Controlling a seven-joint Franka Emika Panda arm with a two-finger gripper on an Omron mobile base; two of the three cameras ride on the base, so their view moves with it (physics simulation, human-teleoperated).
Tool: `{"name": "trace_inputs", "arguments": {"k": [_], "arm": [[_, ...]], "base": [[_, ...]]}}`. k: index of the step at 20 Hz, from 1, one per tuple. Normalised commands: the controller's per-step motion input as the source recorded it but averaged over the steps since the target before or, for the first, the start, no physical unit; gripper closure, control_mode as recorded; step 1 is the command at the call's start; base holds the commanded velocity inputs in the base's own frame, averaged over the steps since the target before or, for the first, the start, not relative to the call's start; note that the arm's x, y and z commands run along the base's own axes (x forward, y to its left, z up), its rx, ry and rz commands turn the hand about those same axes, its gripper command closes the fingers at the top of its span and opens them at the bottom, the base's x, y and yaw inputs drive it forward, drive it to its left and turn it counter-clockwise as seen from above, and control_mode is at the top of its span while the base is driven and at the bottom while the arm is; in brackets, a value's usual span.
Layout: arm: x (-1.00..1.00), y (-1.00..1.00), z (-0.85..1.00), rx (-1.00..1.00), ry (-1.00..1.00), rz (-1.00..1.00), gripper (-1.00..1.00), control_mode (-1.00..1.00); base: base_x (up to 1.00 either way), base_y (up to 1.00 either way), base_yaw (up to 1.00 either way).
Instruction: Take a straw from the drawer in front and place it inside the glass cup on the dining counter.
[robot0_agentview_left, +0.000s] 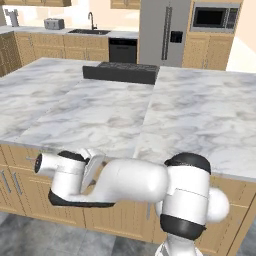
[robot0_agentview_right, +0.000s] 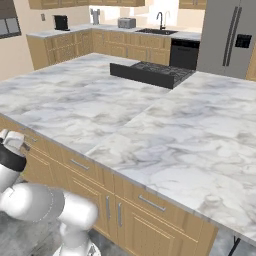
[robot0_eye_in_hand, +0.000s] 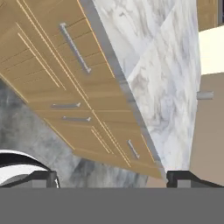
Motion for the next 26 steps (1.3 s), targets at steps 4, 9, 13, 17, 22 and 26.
{"name": "trace_inputs", "arguments": {"k": [4,9,13,17,22,26], "arm": [[0.19,0.0,-0.57,-0.19,0.01,0.0,-1.0,-1.0],[0.39,-0.01,-0.51,-0.15,0.0,0.0,-1.0,-1.0],[0.5,-0.03,-0.43,-0.11,0.0,0.0,-1.0,-1.0],[0.52,0.0,-0.41,-0.08,0.0,0.0,-1.0,-1.0],[0.42,0.0,-0.46,-0.05,0.0,0.0,-1.0,-1.0],[0.37,0.0,-0.5,-0.04,0.0,0.0,-1.0,-1.0]], "base": [[0.0,0.0,0.0],[0.0,0.0,0.0],[0.0,0.0,0.0],[0.0,0.0,0.0],[0.0,0.0,0.0],[0.0,0.0,0.0]]}}
